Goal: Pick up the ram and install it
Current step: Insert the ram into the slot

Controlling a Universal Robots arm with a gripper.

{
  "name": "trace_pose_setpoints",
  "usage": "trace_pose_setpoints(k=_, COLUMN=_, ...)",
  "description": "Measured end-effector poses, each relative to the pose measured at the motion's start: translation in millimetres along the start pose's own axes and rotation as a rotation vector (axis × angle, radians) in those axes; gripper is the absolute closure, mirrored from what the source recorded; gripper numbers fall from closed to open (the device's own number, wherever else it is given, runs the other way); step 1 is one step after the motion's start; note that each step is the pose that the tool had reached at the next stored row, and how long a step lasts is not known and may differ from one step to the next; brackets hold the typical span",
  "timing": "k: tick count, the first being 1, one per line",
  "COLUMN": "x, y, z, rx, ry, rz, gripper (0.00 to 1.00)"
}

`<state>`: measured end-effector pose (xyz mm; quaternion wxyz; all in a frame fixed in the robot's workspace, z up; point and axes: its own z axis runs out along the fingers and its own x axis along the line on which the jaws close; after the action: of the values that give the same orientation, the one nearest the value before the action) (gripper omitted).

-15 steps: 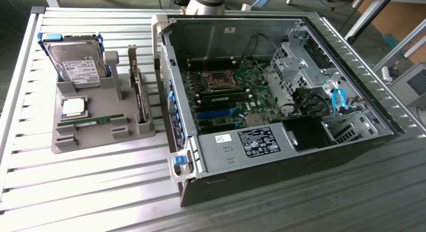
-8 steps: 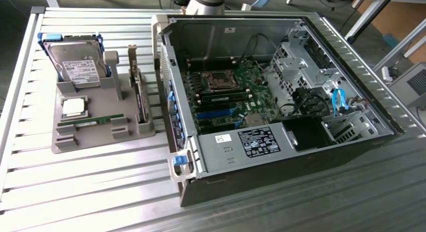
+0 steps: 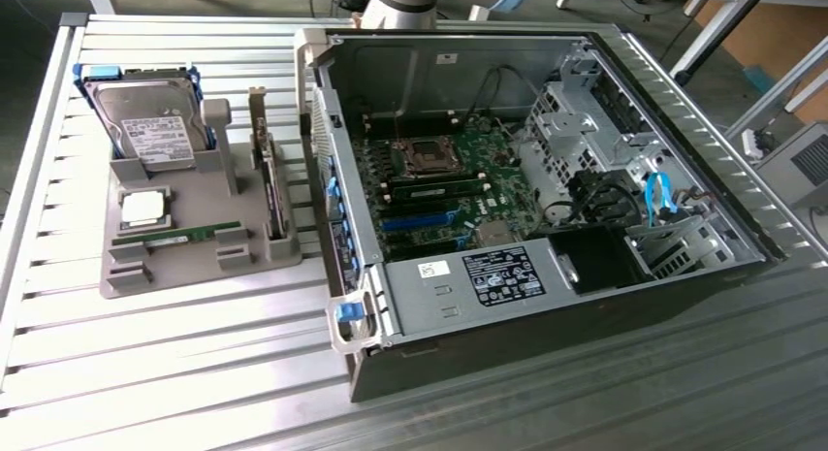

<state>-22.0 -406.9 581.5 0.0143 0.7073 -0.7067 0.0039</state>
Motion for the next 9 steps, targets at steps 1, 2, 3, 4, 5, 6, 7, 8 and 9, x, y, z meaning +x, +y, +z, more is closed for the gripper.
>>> trace_pose_setpoints(k=1, x=-0.2, y=-1.7, z=6.4, rx=0.0000, ry=0.0000, rz=0.000, gripper=0.73)
trace_pose_setpoints(k=2, x=-0.2, y=-1.8, z=8.6, rx=0.0000, ry=0.0000, rz=0.000, gripper=0.73)
trace_pose_setpoints(k=3, x=-0.3, y=-1.8, z=10.5, rx=-0.0001, ry=0.0000, rz=0.000, gripper=0.73)
trace_pose_setpoints(k=4, x=-0.4, y=-2.0, z=15.6, rx=0.0000, ry=0.0000, rz=0.000, gripper=0.73)
trace_pose_setpoints(k=5, x=-0.4, y=-2.0, z=19.2, rx=0.0000, ry=0.0000, rz=0.000, gripper=0.73)
trace_pose_setpoints(k=6, x=-0.5, y=-2.1, z=23.3, rx=0.0000, ry=0.0000, rz=0.000, gripper=0.73)
trace_pose_setpoints(k=7, x=-0.5, y=-2.1, z=27.3, rx=-0.0001, ry=0.0001, rz=0.000, gripper=0.75)
trace_pose_setpoints(k=8, x=-0.6, y=-2.8, z=33.5, rx=0.0000, ry=0.0000, rz=0.001, gripper=0.89)
trace_pose_setpoints(k=9, x=-0.6, y=-7.3, z=37.5, rx=0.0000, ry=-0.0029, rz=0.004, gripper=0.89)
